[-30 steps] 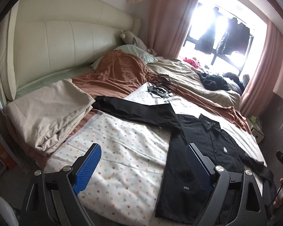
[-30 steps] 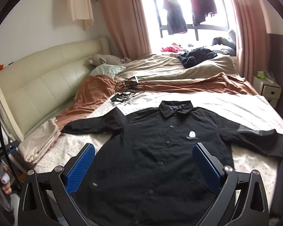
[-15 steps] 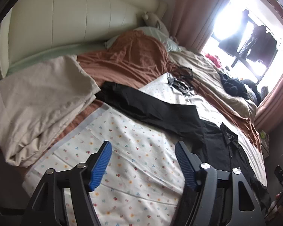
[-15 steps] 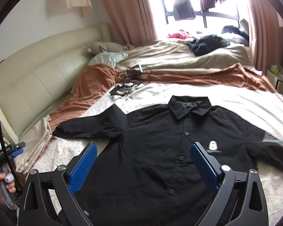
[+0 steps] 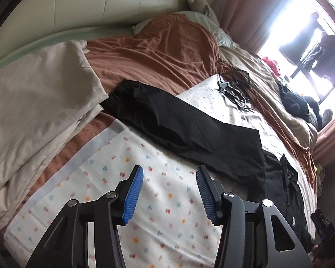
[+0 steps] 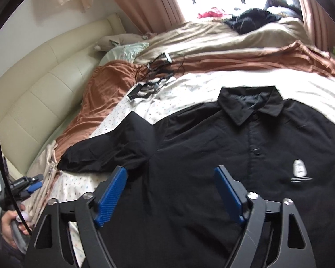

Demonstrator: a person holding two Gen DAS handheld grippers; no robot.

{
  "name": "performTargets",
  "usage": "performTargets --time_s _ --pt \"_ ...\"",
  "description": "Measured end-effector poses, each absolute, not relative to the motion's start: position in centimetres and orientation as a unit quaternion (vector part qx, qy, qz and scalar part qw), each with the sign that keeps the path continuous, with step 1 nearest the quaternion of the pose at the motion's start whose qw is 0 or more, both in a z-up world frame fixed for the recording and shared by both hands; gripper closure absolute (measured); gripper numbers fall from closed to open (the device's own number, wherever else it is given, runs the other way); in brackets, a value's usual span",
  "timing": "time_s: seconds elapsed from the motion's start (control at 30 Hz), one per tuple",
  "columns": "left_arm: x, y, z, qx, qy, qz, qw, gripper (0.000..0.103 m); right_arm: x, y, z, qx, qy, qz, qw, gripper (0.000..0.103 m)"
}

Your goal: Fold large clothes

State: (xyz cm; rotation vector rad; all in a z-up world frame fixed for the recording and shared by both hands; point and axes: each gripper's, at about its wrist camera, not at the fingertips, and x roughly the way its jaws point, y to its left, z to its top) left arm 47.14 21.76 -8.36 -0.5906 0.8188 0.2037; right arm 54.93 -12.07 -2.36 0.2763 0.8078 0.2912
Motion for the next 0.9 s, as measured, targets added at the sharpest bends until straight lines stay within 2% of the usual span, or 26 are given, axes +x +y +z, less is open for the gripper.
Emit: performTargets --time_s 0.1,0.23,0.6,0.67,0.7,0.73,0.77,0.8,0.9 --pt "49.1 22.2 -9.5 -0.289 0.403 0.109 0.861 0.052 56.7 -11.4 -3.6 0.144 0.4 0.149 0.893 0.031" --pt "51.7 22.5 -11.2 -0.293 0.423 0.119 0.849 0.053 58.7 -10.7 -5.8 0.145 0.428 0.161 0.877 0.048" --pt "57.6 23.5 -15.8 -0.296 0.476 0.166 0.812 0.057 59.7 -12.4 -9.6 0.172 0.466 0.139 0.857 0.049" --pt "58.2 23.9 -15.8 -0.289 0.473 0.178 0.813 0.065 60.0 -12.5 -9.8 0.182 0.465 0.145 0.854 0.055" --pt "58.5 24.1 -15.8 -0.284 0.47 0.185 0.815 0.071 60.2 -12.3 -9.9 0.187 0.464 0.151 0.852 0.065" --pt "58.9 24.2 -15.8 -0.275 0.47 0.19 0.817 0.092 60.6 -11.9 -10.0 0.191 0.466 0.161 0.849 0.073" --pt "59.3 24.4 -15.8 -0.268 0.474 0.194 0.816 0.098 60.8 -11.7 -10.2 0.193 0.467 0.167 0.847 0.077" --pt "59.2 24.7 -15.6 -0.28 0.469 0.187 0.817 0.099 61.0 -11.4 -10.3 0.196 0.469 0.172 0.844 0.08" --pt "58.6 24.8 -13.6 -0.288 0.438 0.169 0.835 0.101 61.9 -10.6 -11.2 0.22 0.475 0.182 0.833 0.08"
